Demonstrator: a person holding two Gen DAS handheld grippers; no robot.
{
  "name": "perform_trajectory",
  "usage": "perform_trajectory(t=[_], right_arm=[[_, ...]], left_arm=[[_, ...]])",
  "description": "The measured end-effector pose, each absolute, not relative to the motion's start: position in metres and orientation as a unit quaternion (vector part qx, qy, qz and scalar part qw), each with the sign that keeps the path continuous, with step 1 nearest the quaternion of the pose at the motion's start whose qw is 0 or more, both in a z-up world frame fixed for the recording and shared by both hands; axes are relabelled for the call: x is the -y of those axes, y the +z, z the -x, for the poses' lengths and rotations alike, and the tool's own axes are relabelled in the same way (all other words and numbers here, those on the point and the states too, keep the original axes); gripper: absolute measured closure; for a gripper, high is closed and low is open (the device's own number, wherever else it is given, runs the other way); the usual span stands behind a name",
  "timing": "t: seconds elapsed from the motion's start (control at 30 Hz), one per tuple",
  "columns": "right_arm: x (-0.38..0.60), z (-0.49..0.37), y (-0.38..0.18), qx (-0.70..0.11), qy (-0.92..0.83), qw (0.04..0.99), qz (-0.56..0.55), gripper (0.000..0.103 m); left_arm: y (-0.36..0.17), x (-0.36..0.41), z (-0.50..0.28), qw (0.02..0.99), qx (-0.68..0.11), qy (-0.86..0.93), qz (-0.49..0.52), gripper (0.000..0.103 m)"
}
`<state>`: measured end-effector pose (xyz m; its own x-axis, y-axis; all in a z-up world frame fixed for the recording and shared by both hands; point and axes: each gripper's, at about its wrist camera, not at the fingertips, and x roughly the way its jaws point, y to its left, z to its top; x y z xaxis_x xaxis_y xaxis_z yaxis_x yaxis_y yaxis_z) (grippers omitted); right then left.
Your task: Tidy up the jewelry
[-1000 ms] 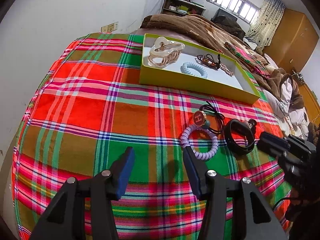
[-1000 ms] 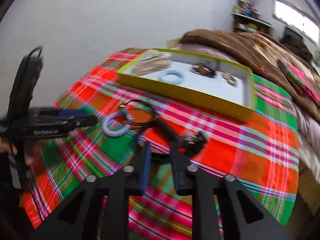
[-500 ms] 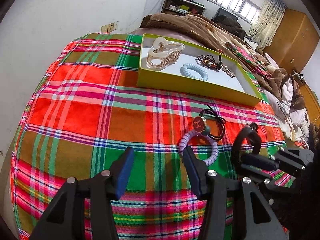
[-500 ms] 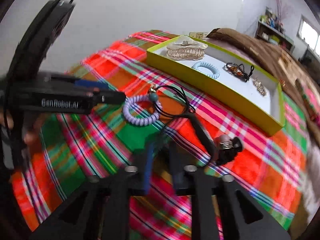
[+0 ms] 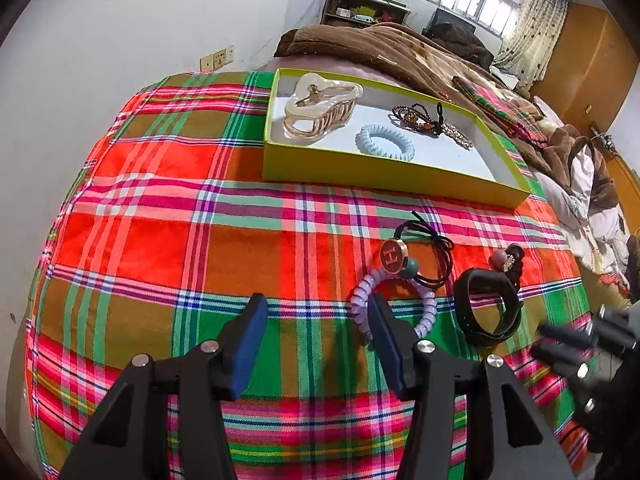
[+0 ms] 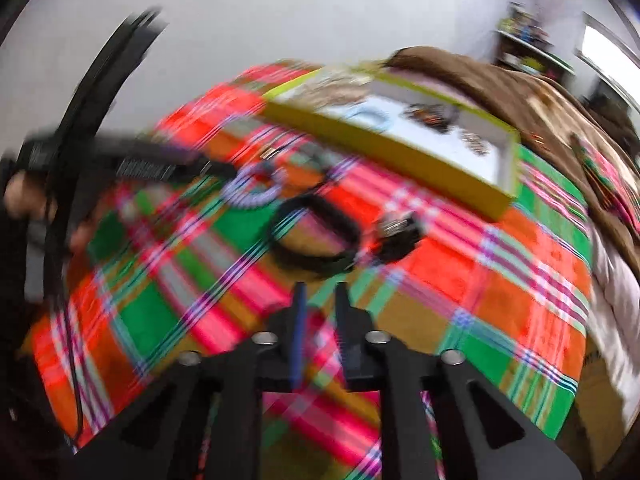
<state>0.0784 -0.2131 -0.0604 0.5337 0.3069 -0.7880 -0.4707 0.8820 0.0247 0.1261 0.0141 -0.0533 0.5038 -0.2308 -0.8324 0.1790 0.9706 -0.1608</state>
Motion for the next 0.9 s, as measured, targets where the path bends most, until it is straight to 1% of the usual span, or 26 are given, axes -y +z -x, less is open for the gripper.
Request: perform_trajectory(t=[0.03,0.17,0.23,0.53,0.8,0.83,0.87,0.9], right_arm=[[0.215,-0.081,-0.058,-0.422,0.219,0.875,0.091,0.083],[0.209,-0.104,-0.05,-0.401,0.214,0.886,0.095,0.069],[0.203,-0.117,-0.053,-0.411,0.225,0.878,0.102,0.065],[0.185,-0.136,-0.072,-0.44,0.258,0.846,0.155,0.065],[0.18,-0.138,-0.081,-0.454,0.266,0.831,0.18,0.065],[0.179,-0.139,-0.081,-0.454,0.266,0.831,0.179,0.067],[0.18,-0.138,-0.081,-0.454,0.263,0.832,0.179,0.07],[0.18,-0.138,-0.081,-0.453,0.26,0.833,0.181,0.073]], left_arm=[[-0.054,-0.012,-0.127,0.866,-0.484,-0.12,0.024,0.049],[-0.053,-0.007,-0.129,0.866,-0.486,-0.114,0.013,0.049],[-0.054,-0.004,-0.129,0.867,-0.485,-0.111,0.006,0.048],[-0.057,0.015,-0.13,0.873,-0.472,-0.108,-0.062,0.046],[-0.057,0.015,-0.133,0.871,-0.471,-0.122,-0.07,0.046],[-0.057,0.015,-0.133,0.87,-0.472,-0.123,-0.071,0.048],[-0.057,0.015,-0.133,0.87,-0.472,-0.124,-0.07,0.05],[-0.056,0.016,-0.132,0.87,-0.471,-0.126,-0.071,0.057]])
